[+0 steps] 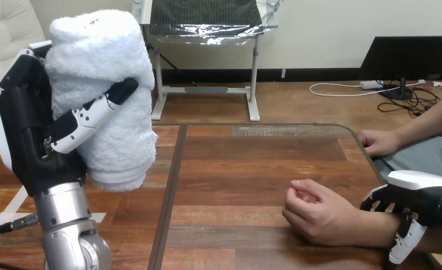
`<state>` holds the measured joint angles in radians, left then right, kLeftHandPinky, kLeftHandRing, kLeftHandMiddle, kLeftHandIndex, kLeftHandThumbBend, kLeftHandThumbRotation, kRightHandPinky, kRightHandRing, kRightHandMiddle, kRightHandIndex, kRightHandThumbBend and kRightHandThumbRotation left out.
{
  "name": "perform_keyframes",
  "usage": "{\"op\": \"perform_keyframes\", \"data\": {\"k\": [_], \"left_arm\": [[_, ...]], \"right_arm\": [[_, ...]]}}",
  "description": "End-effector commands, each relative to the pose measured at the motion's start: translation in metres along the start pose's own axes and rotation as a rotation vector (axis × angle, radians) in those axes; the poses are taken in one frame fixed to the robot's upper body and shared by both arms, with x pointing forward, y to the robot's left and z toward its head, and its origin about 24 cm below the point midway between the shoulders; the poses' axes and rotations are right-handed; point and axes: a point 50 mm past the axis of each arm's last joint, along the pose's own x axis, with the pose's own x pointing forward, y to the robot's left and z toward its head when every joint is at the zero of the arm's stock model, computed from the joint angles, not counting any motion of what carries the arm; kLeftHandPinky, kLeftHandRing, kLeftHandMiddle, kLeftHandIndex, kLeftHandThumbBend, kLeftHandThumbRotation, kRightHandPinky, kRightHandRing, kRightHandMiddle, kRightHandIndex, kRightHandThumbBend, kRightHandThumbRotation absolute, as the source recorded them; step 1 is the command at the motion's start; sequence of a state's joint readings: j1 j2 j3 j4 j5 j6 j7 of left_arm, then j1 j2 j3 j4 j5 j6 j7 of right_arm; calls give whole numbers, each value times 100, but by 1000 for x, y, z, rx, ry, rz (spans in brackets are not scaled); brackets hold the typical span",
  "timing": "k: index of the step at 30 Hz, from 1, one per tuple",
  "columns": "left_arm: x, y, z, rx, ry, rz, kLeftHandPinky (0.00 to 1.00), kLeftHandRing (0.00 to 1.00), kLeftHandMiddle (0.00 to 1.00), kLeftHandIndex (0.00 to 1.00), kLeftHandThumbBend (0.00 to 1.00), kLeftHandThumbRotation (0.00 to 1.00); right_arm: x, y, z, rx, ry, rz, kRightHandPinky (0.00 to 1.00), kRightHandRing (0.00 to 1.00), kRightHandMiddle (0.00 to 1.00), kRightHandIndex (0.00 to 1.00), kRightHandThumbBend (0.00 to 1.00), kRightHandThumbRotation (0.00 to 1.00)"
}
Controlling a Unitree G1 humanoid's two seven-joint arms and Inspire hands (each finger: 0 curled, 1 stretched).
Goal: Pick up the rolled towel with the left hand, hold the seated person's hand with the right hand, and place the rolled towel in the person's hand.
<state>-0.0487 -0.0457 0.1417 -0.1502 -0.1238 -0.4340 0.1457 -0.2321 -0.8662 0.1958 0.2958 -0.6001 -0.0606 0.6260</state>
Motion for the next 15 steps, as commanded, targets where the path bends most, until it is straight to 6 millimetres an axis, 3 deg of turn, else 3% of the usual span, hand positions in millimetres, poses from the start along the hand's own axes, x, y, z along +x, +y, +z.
{"op": "perform_keyframes", "data": {"k": [1,9,15], "left_arm": [[14,-10,16,-43,-103,-22,23,29,35,40,53,0],[14,-10,16,-45,-101,-25,22,29,35,40,53,0],[14,-10,16,-42,-102,-26,22,29,35,40,53,0]], "right_arm": [[0,17,-14,-28,75,81,51,70,77,80,100,2],[0,18,-13,-37,61,61,50,68,75,77,100,1],[1,18,-11,-38,51,52,42,56,64,70,100,0]]}}
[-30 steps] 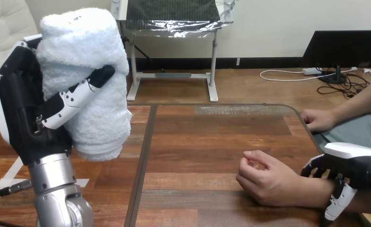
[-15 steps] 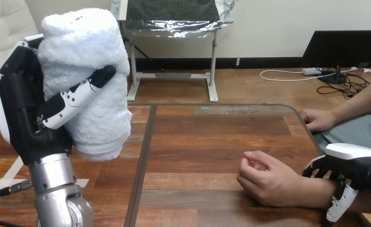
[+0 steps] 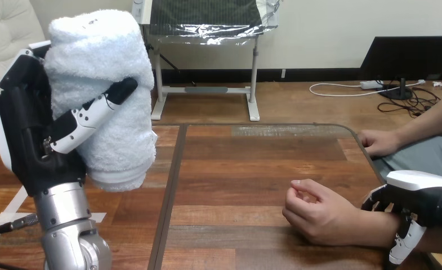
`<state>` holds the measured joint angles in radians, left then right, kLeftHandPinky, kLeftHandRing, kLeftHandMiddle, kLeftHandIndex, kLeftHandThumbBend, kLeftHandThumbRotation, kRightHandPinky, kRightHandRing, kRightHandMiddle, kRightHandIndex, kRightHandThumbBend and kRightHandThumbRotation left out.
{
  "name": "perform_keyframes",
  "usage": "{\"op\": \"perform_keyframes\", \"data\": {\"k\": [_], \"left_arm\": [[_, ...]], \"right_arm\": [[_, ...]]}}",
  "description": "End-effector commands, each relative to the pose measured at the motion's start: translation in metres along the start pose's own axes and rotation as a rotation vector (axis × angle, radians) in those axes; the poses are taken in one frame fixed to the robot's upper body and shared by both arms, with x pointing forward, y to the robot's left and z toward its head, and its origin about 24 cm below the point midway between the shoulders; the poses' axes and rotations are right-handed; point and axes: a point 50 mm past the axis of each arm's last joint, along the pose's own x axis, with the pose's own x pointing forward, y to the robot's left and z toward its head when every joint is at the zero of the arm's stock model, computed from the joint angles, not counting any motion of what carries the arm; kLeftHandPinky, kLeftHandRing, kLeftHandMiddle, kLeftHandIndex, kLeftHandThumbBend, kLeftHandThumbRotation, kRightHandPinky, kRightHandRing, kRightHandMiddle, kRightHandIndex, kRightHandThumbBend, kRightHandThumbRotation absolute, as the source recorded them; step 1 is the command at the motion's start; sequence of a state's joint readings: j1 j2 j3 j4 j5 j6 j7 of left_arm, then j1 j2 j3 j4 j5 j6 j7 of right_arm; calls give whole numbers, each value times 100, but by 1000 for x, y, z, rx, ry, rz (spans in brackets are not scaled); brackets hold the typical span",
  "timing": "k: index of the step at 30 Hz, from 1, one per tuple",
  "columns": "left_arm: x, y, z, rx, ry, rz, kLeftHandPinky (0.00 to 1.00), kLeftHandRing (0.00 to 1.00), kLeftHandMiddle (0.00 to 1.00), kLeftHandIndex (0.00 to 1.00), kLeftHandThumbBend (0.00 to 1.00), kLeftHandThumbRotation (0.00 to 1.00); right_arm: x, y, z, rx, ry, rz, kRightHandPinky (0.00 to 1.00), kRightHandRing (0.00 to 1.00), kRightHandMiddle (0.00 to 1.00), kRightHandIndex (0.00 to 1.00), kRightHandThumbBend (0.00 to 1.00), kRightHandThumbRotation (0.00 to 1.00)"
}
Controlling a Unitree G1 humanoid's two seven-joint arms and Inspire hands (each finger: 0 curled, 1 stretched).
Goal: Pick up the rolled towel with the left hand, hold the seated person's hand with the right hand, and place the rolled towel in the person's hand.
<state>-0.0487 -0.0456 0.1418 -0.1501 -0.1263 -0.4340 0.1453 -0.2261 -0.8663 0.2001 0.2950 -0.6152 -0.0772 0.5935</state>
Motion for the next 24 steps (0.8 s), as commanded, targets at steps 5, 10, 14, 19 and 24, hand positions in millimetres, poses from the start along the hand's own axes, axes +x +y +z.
{"op": "perform_keyframes", "data": {"k": [5,10,14,19,24], "left_arm": [[14,-10,16,-35,-102,-27,23,29,35,40,54,0],[15,-9,15,-28,-102,-30,23,29,35,40,54,0],[15,-9,15,-24,-104,-31,22,29,35,40,54,0],[16,-9,14,-14,-105,-29,22,29,35,40,53,0],[16,-10,11,13,-101,-22,22,29,35,40,54,0]], "right_arm": [[1,17,-10,-16,48,68,30,43,52,64,100,0],[2,16,-8,-8,41,63,24,35,44,59,100,0],[3,16,-7,-6,38,47,22,33,42,55,99,0],[3,16,-5,-5,34,24,24,36,45,52,99,0],[3,16,-4,15,10,-14,23,36,45,49,98,0]]}}
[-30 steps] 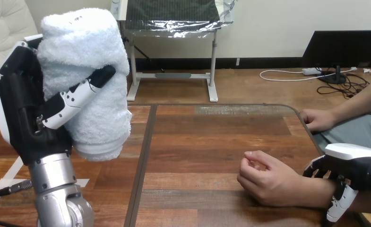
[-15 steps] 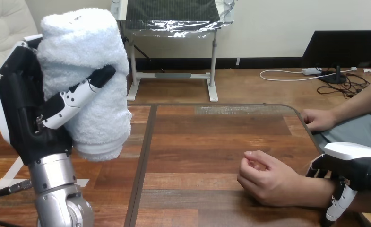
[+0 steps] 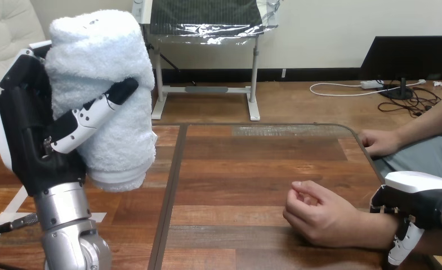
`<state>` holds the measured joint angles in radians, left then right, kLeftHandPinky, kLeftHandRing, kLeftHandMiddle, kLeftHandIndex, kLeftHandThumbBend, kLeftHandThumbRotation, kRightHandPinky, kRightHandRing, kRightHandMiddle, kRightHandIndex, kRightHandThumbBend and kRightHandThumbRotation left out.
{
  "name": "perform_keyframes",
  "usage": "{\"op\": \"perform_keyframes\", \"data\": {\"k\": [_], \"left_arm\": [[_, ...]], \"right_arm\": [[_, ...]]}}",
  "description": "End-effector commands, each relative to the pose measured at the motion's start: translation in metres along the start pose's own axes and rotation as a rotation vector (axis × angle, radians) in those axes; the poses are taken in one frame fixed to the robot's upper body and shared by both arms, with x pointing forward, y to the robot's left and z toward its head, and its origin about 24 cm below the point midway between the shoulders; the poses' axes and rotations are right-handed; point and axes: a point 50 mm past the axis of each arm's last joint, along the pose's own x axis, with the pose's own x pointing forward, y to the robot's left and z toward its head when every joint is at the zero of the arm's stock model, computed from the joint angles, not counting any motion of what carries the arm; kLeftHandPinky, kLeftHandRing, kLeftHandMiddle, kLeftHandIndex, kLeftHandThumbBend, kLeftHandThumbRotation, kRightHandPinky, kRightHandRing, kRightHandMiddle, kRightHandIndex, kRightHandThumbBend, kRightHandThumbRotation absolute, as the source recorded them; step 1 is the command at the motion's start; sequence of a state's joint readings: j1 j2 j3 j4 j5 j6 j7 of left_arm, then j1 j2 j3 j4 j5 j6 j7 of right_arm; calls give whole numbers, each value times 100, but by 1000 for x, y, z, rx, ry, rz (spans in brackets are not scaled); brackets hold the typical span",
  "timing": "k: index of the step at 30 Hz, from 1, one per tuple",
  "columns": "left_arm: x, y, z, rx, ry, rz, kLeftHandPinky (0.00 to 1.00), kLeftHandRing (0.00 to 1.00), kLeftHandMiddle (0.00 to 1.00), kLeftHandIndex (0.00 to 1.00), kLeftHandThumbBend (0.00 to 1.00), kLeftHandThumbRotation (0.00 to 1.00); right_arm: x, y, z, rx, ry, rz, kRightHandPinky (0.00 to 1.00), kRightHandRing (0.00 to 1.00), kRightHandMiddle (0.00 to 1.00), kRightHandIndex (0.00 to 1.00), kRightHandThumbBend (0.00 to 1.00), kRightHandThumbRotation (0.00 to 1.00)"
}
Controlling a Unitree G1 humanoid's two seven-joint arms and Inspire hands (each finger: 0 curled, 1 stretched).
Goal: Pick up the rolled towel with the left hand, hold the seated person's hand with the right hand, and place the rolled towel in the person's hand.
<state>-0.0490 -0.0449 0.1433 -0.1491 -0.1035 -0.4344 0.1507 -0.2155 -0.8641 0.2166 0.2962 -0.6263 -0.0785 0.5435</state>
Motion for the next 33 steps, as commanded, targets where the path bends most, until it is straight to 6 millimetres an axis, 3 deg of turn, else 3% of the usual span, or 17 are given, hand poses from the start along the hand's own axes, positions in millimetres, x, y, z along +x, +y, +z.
{"op": "perform_keyframes", "data": {"k": [1,17,33], "left_arm": [[16,-9,10,-7,-96,-17,23,29,35,40,55,0],[17,-13,-5,4,-50,-25,24,30,36,40,57,0],[21,-19,-26,-82,-2,-93,24,30,36,41,55,0]], "right_arm": [[1,12,-4,29,6,6,23,35,45,49,98,0],[1,9,-2,60,-39,-69,18,27,38,47,87,1],[-1,3,-3,98,-74,-149,21,28,38,46,86,3]]}}
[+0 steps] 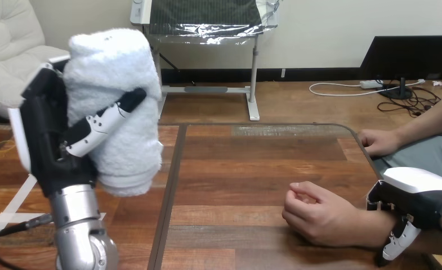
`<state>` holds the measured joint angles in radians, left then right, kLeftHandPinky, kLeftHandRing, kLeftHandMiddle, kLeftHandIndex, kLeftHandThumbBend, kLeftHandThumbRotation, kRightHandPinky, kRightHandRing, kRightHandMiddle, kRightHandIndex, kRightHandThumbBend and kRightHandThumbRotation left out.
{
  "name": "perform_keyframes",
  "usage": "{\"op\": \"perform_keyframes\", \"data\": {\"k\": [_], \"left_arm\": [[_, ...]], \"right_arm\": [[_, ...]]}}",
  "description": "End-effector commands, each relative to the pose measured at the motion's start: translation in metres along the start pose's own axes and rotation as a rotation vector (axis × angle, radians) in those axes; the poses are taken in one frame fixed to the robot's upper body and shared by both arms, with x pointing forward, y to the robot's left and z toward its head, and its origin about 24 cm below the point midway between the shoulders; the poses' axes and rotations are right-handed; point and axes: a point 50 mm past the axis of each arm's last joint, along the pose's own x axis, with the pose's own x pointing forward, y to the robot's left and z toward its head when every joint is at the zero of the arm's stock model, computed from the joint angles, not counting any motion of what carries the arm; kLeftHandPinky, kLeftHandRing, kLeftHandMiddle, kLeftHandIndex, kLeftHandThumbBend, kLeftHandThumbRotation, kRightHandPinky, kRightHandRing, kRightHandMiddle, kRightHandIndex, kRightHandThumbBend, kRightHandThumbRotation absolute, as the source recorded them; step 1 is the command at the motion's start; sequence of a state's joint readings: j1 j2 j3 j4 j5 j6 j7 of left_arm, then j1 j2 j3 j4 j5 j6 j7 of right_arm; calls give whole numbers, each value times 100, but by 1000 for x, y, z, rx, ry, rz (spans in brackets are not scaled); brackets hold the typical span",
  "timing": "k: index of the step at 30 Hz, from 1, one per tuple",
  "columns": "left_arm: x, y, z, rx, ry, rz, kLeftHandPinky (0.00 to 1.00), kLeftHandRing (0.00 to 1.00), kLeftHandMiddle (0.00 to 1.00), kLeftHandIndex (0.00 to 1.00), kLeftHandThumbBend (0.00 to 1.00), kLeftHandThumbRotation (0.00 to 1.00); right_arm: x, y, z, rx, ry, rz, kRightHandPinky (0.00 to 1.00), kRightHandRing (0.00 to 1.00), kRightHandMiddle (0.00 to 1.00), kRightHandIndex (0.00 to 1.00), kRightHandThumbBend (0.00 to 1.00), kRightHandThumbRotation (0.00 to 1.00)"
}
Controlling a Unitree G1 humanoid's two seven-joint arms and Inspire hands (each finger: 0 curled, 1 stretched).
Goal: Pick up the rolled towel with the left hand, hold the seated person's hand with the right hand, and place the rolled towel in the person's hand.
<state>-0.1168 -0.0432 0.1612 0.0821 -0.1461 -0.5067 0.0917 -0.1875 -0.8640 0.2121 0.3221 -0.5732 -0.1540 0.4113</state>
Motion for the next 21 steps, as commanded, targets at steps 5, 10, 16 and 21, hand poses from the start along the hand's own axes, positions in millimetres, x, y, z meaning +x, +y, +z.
{"op": "perform_keyframes", "data": {"k": [5,10,16,21], "left_arm": [[23,-22,3,-50,-87,-101,24,30,36,40,57,0],[24,-24,-2,-37,-78,-114,24,30,36,41,58,0],[24,-28,-9,-7,-63,-121,24,30,36,41,59,0],[25,-32,-14,12,-53,-124,24,30,36,41,59,0]], "right_arm": [[-1,-7,-4,80,-1,-60,22,29,38,46,85,3],[-1,-10,-4,89,1,-74,24,31,40,47,84,3],[-3,-15,-4,102,-7,-108,23,30,39,48,84,3],[-4,-19,-4,107,-14,-133,22,29,37,48,84,2]]}}
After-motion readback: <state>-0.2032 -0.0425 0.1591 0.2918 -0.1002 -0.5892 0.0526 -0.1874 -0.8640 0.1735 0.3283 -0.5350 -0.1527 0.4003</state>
